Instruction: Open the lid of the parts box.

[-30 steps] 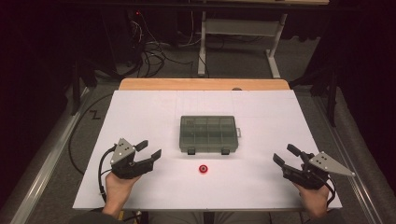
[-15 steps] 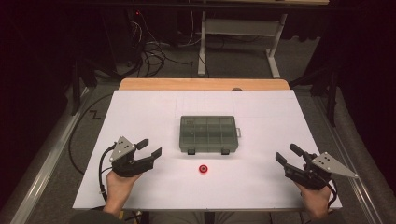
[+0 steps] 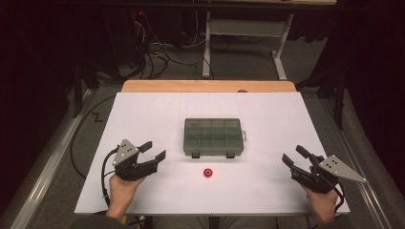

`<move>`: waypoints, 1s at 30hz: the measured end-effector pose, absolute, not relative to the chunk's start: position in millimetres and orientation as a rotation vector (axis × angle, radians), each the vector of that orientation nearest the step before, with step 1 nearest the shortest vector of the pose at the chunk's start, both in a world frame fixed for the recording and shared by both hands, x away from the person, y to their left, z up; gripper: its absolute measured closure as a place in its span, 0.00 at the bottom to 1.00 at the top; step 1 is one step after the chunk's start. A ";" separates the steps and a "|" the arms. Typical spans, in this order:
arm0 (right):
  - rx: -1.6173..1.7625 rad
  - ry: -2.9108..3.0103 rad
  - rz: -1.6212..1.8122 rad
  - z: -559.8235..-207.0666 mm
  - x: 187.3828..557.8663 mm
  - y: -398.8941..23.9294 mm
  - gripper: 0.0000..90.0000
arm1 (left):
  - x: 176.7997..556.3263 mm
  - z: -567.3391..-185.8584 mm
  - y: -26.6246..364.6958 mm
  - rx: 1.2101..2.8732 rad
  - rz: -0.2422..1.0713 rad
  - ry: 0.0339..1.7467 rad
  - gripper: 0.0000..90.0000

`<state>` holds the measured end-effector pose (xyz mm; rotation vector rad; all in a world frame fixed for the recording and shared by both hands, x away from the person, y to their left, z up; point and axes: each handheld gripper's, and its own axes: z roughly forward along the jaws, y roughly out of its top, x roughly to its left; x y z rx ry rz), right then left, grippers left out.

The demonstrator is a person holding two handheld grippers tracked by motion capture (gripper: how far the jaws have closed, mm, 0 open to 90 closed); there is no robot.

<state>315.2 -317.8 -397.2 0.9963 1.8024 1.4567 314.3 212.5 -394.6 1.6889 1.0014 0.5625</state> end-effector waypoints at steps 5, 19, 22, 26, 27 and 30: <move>1.002 1.809 1.474 -397.3 317.0 -317.1 0.45 | 315.4 -394.8 211.2 1.683 0.566 0.998 0.40; 0.990 1.829 1.487 -398.3 321.8 -313.0 0.49 | 320.4 -395.0 208.1 1.681 0.572 0.995 0.41; 0.991 1.828 1.491 -398.4 322.9 -312.5 0.49 | 321.3 -394.7 207.0 1.677 0.573 0.993 0.41; 1.000 1.824 1.499 -398.2 323.9 -312.9 0.49 | 322.4 -394.5 205.4 1.684 0.574 0.989 0.41; 1.003 1.821 1.504 -398.0 324.6 -312.8 0.49 | 322.8 -394.5 204.4 1.684 0.574 0.987 0.41; 1.006 1.822 1.505 -398.0 325.4 -312.3 0.49 | 323.4 -394.2 203.0 1.689 0.576 0.982 0.41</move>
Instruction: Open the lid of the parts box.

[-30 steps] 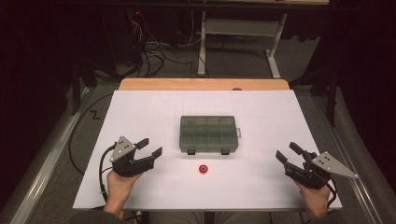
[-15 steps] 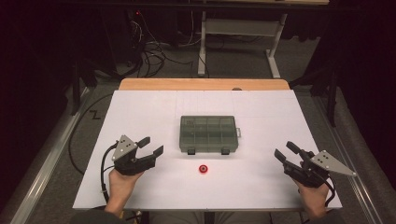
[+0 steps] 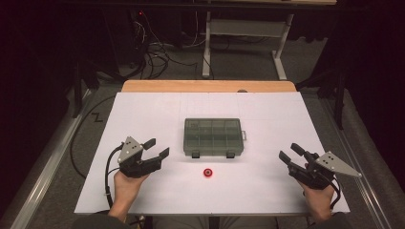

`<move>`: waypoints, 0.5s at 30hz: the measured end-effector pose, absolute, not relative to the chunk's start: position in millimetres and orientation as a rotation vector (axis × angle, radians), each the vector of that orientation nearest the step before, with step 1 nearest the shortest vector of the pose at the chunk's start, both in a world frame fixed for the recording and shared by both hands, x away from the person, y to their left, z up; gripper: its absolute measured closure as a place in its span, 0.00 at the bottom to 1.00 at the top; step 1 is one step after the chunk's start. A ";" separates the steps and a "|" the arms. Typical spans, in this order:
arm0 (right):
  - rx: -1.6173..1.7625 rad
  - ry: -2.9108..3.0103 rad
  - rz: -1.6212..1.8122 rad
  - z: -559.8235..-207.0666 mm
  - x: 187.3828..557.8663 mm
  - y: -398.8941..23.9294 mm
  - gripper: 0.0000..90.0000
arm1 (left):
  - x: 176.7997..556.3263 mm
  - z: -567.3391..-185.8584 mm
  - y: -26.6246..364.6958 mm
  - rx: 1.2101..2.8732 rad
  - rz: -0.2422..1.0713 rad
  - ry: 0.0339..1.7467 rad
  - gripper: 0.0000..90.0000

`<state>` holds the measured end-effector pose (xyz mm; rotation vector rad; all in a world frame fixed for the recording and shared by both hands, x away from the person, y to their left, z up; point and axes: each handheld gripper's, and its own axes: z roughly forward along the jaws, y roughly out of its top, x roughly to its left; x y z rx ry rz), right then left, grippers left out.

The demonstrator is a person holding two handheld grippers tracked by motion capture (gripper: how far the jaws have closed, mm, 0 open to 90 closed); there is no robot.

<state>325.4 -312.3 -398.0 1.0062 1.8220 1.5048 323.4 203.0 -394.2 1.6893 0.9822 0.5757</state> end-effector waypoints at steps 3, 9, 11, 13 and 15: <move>1.013 1.828 1.503 -398.6 327.9 -310.8 0.49 | 323.8 -394.0 202.4 1.688 0.576 0.980 0.41; 1.016 1.852 1.490 -399.9 333.3 -305.6 0.49 | 326.4 -394.2 200.6 1.703 0.575 0.981 0.41; 1.017 1.861 1.486 -400.4 335.0 -304.4 0.49 | 327.5 -394.3 199.5 1.711 0.577 0.979 0.41; 1.019 1.865 1.484 -400.6 335.7 -303.8 0.49 | 327.9 -394.3 199.0 1.712 0.577 0.977 0.41; 1.013 1.871 1.482 -400.9 336.8 -302.5 0.49 | 328.7 -394.3 198.1 1.714 0.577 0.974 0.41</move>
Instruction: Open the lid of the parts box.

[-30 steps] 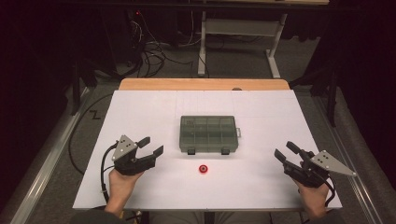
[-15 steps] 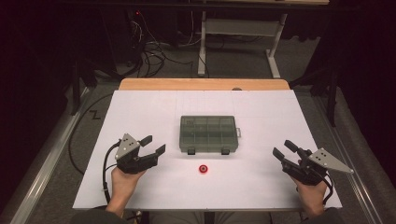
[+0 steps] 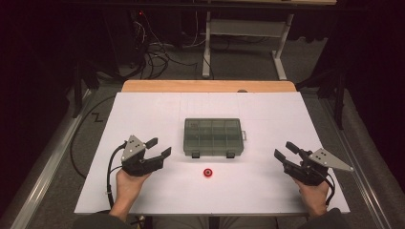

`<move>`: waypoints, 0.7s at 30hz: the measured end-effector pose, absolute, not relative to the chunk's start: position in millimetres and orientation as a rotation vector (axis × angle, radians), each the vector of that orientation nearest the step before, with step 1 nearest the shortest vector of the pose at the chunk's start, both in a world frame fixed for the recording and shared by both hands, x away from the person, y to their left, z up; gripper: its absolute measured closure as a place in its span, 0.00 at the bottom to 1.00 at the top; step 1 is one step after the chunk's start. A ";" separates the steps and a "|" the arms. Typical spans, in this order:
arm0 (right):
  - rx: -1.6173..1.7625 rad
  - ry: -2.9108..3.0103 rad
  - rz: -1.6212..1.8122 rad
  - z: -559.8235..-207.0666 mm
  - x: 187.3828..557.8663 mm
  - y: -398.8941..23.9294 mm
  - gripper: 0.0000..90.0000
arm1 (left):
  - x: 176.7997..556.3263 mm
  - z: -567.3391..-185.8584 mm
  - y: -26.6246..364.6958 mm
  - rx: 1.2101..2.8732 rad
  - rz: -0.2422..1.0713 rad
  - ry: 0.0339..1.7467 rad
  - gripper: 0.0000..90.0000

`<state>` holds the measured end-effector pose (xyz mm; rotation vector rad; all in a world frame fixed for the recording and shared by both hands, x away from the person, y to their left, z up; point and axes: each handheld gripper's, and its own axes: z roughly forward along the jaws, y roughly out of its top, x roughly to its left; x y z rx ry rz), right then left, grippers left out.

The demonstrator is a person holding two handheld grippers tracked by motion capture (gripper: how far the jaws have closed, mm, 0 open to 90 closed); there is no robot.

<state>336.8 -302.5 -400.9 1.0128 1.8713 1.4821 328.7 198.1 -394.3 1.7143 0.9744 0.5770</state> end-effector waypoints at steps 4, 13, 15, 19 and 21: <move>1.001 1.882 1.479 -401.3 338.5 -299.4 0.49 | 330.5 -394.5 196.6 1.716 0.574 0.973 0.41; 0.989 1.894 1.473 -402.0 340.7 -294.8 0.49 | 334.1 -395.0 194.2 1.714 0.566 0.977 0.41; 0.984 1.896 1.471 -402.0 340.8 -294.1 0.49 | 335.0 -395.1 193.5 1.715 0.564 0.978 0.41; 0.980 1.894 1.471 -402.0 340.8 -293.8 0.49 | 336.0 -395.2 192.8 1.716 0.564 0.978 0.41; 0.980 1.893 1.472 -401.9 340.7 -293.9 0.49 | 336.7 -395.1 192.0 1.719 0.563 0.976 0.41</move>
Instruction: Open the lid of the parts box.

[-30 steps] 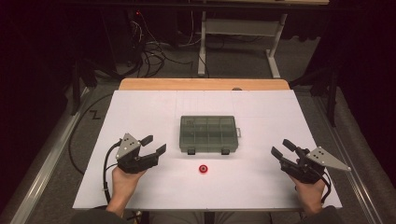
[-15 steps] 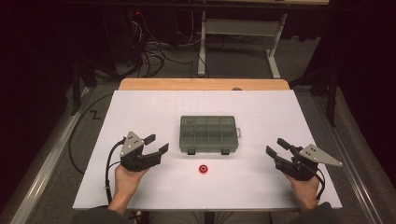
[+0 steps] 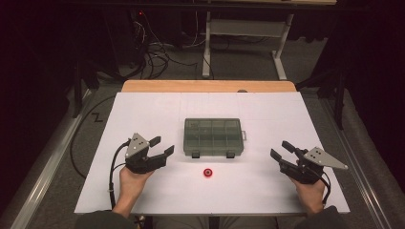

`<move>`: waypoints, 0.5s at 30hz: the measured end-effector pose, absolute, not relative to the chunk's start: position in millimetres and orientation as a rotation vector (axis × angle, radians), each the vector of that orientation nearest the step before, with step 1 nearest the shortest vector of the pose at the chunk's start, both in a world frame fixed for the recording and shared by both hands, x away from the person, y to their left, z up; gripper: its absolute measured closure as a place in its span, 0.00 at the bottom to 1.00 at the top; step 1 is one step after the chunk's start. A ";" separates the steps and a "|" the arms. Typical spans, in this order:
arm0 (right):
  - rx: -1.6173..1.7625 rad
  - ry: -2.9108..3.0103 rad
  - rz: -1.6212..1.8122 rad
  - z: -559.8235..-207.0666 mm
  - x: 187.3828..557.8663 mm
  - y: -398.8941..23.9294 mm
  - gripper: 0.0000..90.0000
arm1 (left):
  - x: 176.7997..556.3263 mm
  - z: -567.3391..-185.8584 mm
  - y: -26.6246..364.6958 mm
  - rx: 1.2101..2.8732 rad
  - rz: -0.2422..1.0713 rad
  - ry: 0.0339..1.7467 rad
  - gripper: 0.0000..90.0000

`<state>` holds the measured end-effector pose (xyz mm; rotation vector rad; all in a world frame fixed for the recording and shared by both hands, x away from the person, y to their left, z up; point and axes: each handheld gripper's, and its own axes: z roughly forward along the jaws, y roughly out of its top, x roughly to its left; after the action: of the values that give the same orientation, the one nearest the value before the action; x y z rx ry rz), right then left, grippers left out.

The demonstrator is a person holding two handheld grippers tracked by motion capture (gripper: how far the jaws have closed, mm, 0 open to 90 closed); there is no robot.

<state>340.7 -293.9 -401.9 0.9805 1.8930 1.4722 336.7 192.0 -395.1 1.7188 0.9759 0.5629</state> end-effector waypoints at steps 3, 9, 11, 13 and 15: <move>0.979 1.893 1.473 -401.8 340.7 -293.7 0.49 | 337.5 -395.3 191.1 1.717 0.561 0.976 0.41; 0.974 1.891 1.475 -401.5 340.6 -293.4 0.49 | 339.6 -395.5 188.9 1.719 0.558 0.974 0.41; 0.974 1.891 1.476 -401.4 340.7 -293.5 0.49 | 340.1 -395.5 188.6 1.719 0.556 0.974 0.41; 0.970 1.893 1.478 -401.1 340.9 -293.1 0.49 | 340.8 -395.7 188.0 1.721 0.553 0.973 0.41; 0.969 1.893 1.479 -401.1 341.1 -292.9 0.49 | 341.5 -395.8 187.4 1.722 0.551 0.973 0.41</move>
<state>341.1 -292.9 -401.1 0.9692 1.8932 1.4787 341.5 187.4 -395.8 1.7219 0.9734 0.5514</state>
